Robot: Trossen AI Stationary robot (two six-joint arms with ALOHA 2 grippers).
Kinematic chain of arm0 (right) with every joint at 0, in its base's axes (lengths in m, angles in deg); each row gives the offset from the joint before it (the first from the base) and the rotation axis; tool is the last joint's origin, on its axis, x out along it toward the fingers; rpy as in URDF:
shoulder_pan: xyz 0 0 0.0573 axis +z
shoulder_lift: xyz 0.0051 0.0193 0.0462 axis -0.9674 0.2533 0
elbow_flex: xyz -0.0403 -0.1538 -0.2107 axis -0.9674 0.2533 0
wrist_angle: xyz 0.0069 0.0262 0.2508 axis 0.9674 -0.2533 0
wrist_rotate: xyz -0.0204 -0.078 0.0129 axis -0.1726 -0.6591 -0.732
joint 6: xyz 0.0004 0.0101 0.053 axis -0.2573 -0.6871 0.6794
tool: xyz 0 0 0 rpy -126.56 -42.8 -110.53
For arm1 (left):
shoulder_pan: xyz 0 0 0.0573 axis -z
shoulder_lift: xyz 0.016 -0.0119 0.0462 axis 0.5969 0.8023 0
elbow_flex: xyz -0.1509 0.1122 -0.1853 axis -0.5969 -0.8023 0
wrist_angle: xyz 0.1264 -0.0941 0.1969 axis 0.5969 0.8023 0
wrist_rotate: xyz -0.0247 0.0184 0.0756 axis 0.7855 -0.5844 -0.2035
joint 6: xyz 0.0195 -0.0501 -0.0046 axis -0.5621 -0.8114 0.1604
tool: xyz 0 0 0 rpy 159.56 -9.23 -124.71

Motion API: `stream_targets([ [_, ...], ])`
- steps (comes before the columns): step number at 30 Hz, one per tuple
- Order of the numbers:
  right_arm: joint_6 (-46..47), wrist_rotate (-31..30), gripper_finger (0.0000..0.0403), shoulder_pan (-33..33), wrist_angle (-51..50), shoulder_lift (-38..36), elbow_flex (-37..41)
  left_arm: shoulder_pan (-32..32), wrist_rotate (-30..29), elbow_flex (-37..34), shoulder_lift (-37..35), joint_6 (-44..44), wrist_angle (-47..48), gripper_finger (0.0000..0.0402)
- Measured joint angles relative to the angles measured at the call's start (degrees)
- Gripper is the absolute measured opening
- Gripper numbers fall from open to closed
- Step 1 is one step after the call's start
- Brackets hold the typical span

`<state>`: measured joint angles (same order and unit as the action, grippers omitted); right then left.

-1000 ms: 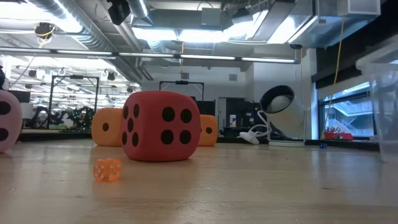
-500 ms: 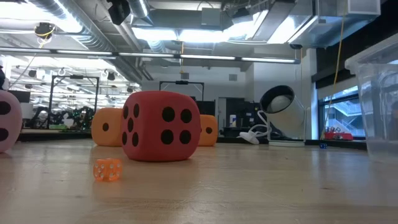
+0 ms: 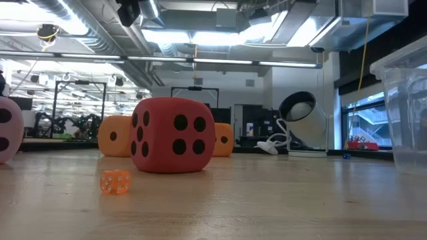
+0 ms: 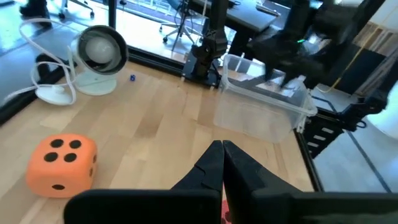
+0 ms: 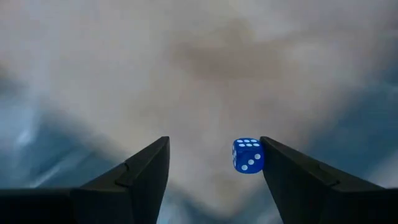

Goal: Pick & Place Dice
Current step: Put the blue small die into the transparent bin

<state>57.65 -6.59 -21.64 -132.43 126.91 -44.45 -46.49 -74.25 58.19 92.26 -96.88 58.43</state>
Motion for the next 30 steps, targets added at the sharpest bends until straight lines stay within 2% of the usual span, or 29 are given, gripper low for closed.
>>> stream_targets([
  [2, -4.8, 1.7, 0.0244, -0.3, -2.6, 0.0, 0.1, 0.0, -0.8, 0.0, 0.2, 0.2, 0.0, 0.0004],
  [5, -14.7, 0.5, 0.0244, -0.5, 2.1, 0.6, 0.1, 0.0, -0.8, 0.0, 0.5, 0.2, -0.1, 0.0004],
  [7, -15.9, 0.2, 0.0243, -0.5, -1.4, 0.5, 0.1, 0.0, -0.8, 0.0, 0.7, 0.2, -0.5, 0.0004],
  [10, -21.9, 0.1, 0.0239, -1.0, 3.3, 0.9, 0.2, 0.1, -0.3, 0.0, 1.0, -0.7, -0.4, 0.0004],
  [13, -18.5, 0.6, 0.0233, -1.3, -2.7, 1.0, 0.4, 0.1, 0.7, 0.0, 1.3, -1.7, -0.3, 0.0004],
  [15, -24.5, 0.4, 0.0229, -1.3, 4.2, 1.0, 0.1, 0.1, 1.2, 0.0, 1.6, -2.0, -0.7, 0.0004],
  [17, -24.4, 0.3, 0.0225, -1.2, -0.5, 0.5, 0.0, 0.1, 1.8, 0.0, 1.8, -3.0, -1.4, 0.0004],
  [18, -23.0, 0.2, 0.0223, -1.2, -3.5, 0.7, 0.4, 0.1, 2.2, 0.0, 2.0, -3.8, -2.4, 0.0004],
  [23, -31.1, -1.8, 0.022, -1.0, 1.3, 0.3, 0.1, 0.6, 5.5, 0.0, 5.4, -6.0, -15.2, 0.0004],
  [26, -32.6, -3.4, 0.022, -1.0, 2.3, 0.4, 0.2, 2.2, 5.7, 0.5, 9.8, -6.2, -23.2, 0.0004],
  [30, -32.1, -5.1, 0.022, -1.0, 5.9, 0.2, 0.2, 4.3, 5.5, 5.0, 17.5, -2.9, -24.0, 0.0004],
])
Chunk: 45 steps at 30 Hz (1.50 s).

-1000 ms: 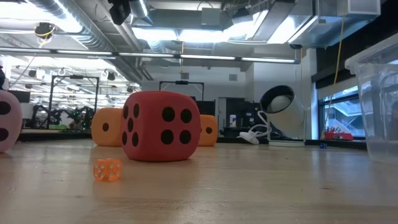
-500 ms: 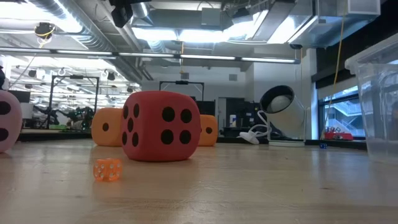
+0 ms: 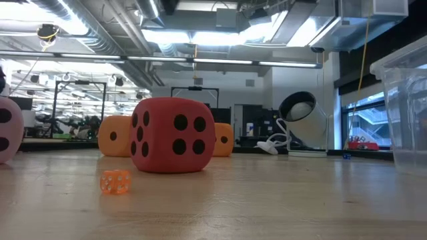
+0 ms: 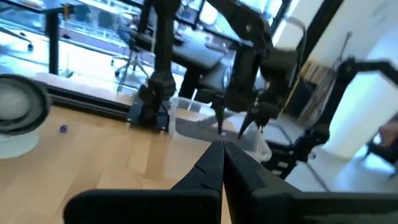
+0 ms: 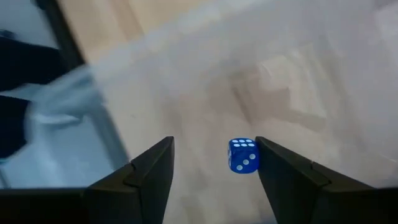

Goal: Pick & Place Dice
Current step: Put the blue small die into the transparent bin

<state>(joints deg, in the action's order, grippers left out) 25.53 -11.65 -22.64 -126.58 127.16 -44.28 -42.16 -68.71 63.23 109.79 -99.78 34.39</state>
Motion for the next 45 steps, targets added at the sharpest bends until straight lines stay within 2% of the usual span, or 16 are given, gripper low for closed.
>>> stream_targets([
  [3, -0.2, -0.7, 0.022, 0.0, 3.7, -0.1, 0.0, 1.6, 0.0, 4.4, 6.1, 2.2, 0.1, 0.0004],
  [8, 1.5, -2.2, 0.022, 0.1, 3.5, -0.6, 0.0, 4.5, 0.1, 11.9, 16.1, 4.9, -3.5, 0.0004],
  [15, 3.2, -7.9, 0.022, 1.1, 3.2, -3.2, 0.0, 8.1, 4.0, 23.0, 31.3, 7.0, -11.4, 0.0004],
  [24, 5.4, -12.1, 0.022, 3.3, 3.0, -5.2, 0.0, 9.3, 7.4, 35.1, 45.8, 8.3, -15.7, 0.0004],
  [34, 6.9, -14.1, 0.022, 3.3, 3.0, -5.2, 0.0, 9.9, 10.2, 46.0, 56.8, 9.2, -16.6, 0.0004],
  [37, 7.2, -16.0, 0.022, 3.3, 3.3, -5.2, 0.0, 10.3, 10.3, 48.3, 59.2, 10.3, -16.4, 0.0004],
  [45, 8.6, -16.3, 0.022, 3.3, 3.5, -5.2, 0.0, 11.3, 10.0, 52.8, 64.7, 13.9, -16.2, 0.0004],
])
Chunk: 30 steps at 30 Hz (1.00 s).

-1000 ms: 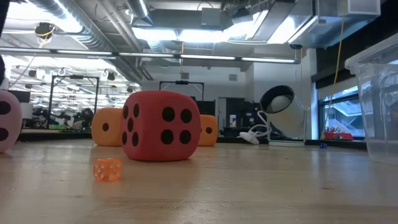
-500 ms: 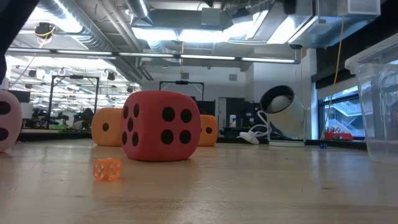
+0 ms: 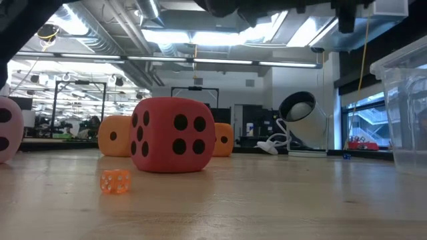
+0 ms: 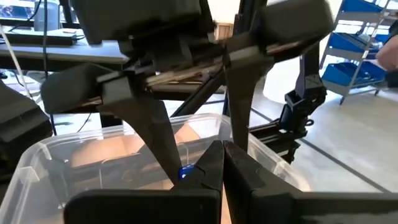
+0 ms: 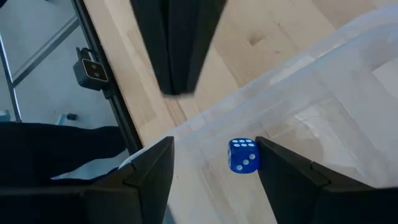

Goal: Pick & Place Dice
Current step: Put the blue small die into the transparent bin

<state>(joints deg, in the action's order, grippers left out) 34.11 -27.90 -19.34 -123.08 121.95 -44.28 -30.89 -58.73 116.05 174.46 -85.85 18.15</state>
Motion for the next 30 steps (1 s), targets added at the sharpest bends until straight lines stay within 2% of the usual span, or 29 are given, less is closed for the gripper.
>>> stream_targets([
  [7, 0.0, -1.6, 0.022, 0.0, 1.0, 0.0, 0.0, 0.2, -0.3, 3.6, 3.6, 1.2, -0.1, 0.0004],
  [17, 0.0, -3.2, 0.022, 0.0, 1.3, 0.0, 0.0, 0.4, -1.0, 3.9, 3.6, 2.7, 0.4, 0.0004],
  [25, 0.5, -4.0, 0.022, 0.0, 1.3, -0.5, 0.0, 1.1, -1.1, 3.9, 3.6, 4.3, 4.6, 0.0004],
  [30, 0.6, -4.1, 0.022, 0.0, 1.7, -0.5, 0.0, 1.5, -3.8, 3.9, 3.6, 6.1, 4.4, 0.0004],
])
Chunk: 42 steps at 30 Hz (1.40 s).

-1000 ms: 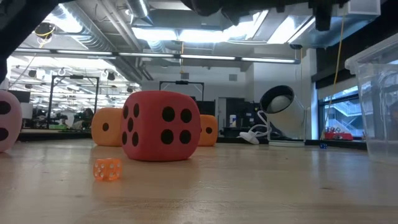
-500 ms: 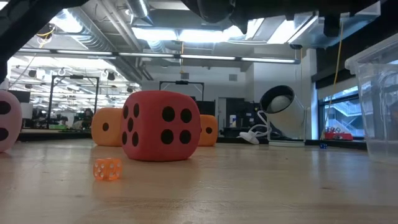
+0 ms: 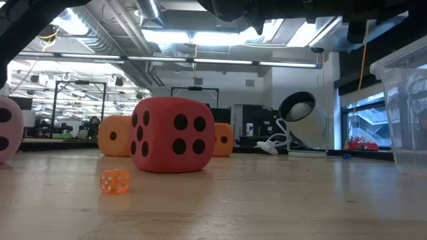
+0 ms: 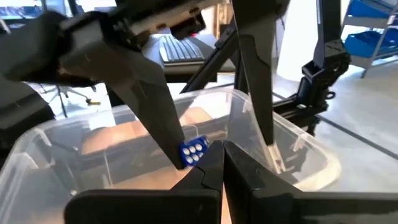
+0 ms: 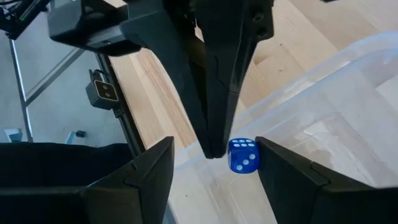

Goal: Pick & Place Dice
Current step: Put the blue small die into the transparent bin, then put the large red die into the transparent bin

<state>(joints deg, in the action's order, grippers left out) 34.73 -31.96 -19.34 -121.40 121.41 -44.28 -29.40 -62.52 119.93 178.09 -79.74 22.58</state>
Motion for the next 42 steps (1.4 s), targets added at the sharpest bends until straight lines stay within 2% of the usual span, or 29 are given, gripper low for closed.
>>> stream_targets([
  [15, -0.6, 1.6, 0.022, 0.0, 2.0, 0.0, 0.0, -0.2, -0.5, 0.0, 0.0, -0.5, -3.7, 0.0004],
  [24, -2.3, 0.4, 0.022, 0.0, 5.2, -0.1, 0.0, -0.1, -0.1, 0.0, 0.4, -0.7, -3.8, 0.0004],
  [42, 0.1, 0.7, 0.022, 0.0, 3.1, -0.4, -0.1, 0.1, -0.4, -0.1, 1.4, -1.2, -2.5, 0.0004],
])
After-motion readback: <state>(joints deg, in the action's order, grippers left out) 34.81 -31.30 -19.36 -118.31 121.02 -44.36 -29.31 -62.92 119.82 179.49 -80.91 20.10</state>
